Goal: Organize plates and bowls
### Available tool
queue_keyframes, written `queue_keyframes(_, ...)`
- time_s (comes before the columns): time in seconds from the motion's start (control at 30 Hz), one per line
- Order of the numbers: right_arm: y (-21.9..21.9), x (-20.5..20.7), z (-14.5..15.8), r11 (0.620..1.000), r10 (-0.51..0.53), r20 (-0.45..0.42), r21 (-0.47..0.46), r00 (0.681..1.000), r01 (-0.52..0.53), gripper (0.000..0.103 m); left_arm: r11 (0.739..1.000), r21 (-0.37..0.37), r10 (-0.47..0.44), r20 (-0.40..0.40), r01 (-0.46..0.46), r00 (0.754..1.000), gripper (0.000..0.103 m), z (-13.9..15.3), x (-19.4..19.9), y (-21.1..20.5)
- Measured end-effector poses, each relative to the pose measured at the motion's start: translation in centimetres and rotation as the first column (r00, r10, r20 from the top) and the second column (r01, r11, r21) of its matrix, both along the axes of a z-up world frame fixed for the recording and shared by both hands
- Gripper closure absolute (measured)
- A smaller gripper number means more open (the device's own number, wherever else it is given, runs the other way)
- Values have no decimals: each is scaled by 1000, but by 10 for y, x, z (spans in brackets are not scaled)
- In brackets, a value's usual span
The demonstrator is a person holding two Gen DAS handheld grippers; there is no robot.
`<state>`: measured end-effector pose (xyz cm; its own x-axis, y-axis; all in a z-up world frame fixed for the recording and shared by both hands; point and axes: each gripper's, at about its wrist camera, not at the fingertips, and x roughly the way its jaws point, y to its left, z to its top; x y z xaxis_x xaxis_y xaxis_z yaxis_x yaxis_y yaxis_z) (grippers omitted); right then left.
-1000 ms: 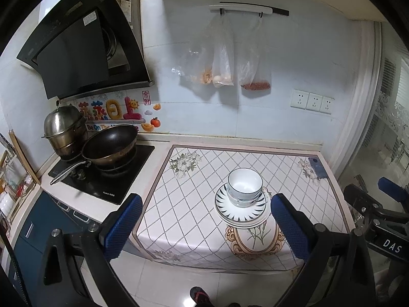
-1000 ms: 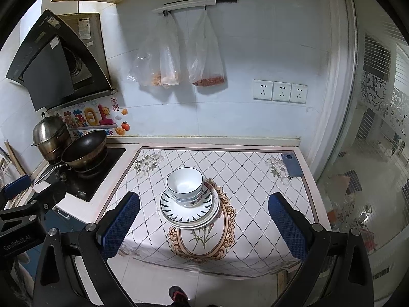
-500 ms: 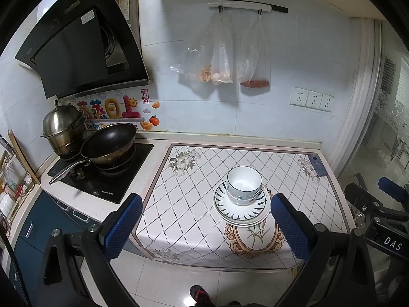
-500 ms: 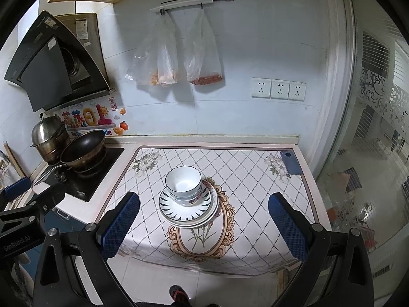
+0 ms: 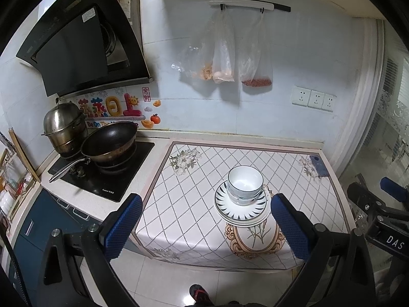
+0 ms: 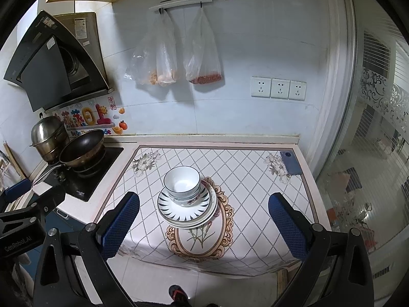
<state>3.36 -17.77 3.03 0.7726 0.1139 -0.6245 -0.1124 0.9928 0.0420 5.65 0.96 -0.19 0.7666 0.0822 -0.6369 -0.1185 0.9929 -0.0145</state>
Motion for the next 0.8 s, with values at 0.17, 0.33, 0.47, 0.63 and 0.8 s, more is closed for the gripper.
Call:
queue_keyframes(0.17, 0, -1, 0, 1000, 0, 2, 0, 1000, 0, 0, 1000, 4, -2, 1, 2, 1000, 0, -1, 0, -1)
queue_keyframes(0.33, -1, 2, 0, 1000, 3, 1, -2, 1000, -3, 0, 1000, 4, -3, 1, 3, 1000, 0, -1, 1, 0)
queue_keyframes(0.47, -1, 3, -1, 1000, 3, 2, -2, 1000, -3, 0, 1000, 2, -1, -1, 1, 1000, 0, -2, 1, 0)
queue_keyframes(0.63, -2, 6, -1, 1000, 8, 2, -4, 1000, -8, 0, 1000, 5, -2, 1, 2, 1000, 0, -3, 0, -3)
queue_keyframes(0.8, -3, 8, -1, 1000, 8, 3, -3, 1000, -8, 0, 1000, 16, -7, -1, 7, 1000, 0, -2, 2, -6)
